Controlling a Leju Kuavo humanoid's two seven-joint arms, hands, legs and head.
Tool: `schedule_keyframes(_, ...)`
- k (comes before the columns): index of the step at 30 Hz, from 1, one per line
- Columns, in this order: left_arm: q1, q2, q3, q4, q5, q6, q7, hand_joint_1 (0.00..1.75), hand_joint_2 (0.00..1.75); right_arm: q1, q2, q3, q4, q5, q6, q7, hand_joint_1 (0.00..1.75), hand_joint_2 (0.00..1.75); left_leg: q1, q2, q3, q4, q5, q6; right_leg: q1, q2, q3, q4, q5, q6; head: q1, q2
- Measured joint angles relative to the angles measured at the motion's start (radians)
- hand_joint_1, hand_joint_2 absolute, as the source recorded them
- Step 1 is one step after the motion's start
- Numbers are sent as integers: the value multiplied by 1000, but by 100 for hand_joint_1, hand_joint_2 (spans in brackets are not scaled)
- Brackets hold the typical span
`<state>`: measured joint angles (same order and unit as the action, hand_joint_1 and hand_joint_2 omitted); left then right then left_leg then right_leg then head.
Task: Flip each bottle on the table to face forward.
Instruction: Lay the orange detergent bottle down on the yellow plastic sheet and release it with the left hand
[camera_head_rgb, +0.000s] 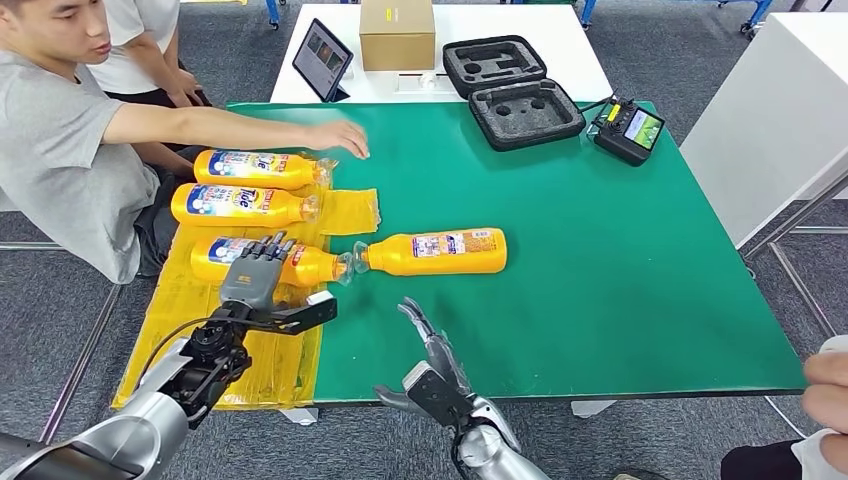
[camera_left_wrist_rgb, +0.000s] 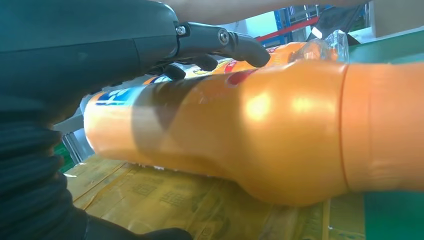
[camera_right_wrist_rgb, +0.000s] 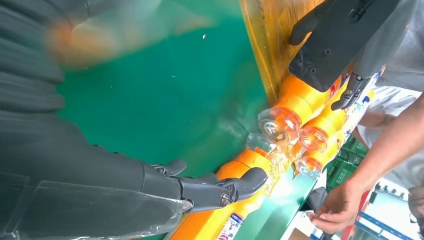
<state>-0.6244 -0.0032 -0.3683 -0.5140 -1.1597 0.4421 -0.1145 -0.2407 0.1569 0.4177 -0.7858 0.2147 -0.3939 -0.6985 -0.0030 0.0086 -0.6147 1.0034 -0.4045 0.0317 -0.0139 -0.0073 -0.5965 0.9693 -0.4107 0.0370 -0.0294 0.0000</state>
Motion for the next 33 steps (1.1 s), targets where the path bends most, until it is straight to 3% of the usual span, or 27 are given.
schedule_keyframes(8, -20, -12, 5, 26, -1, -14, -5, 0, 175, -1, -7, -1, 0, -1, -3, 0, 0, 175, 0, 0, 0, 0, 0, 0, 0, 0, 0, 0, 0, 0, 0, 0)
schedule_keyframes(21, 10, -37, 7, 2, 2, 72, -44, 0, 175, -11, -7, -10, 9, 19, 0, 0, 0, 175, 0, 0, -1, 0, 0, 0, 0, 0, -1, 0, 0, 0, 0, 0)
schedule_keyframes(26, 83, -38, 9, -108, 55, 58, -115, 0, 175, -9, -7, -11, 10, 20, -3, 0, 0, 175, 0, 0, -2, 0, 0, 0, 0, 0, -2, 0, 0, 0, 0, 0)
schedule_keyframes(33, 183, -31, 4, -296, 84, 13, -130, 0, 175, -8, -9, -11, 10, 13, -10, 0, 0, 175, 0, 0, -3, 0, 0, 0, 0, 0, -3, 0, 0, 0, 0, 0)
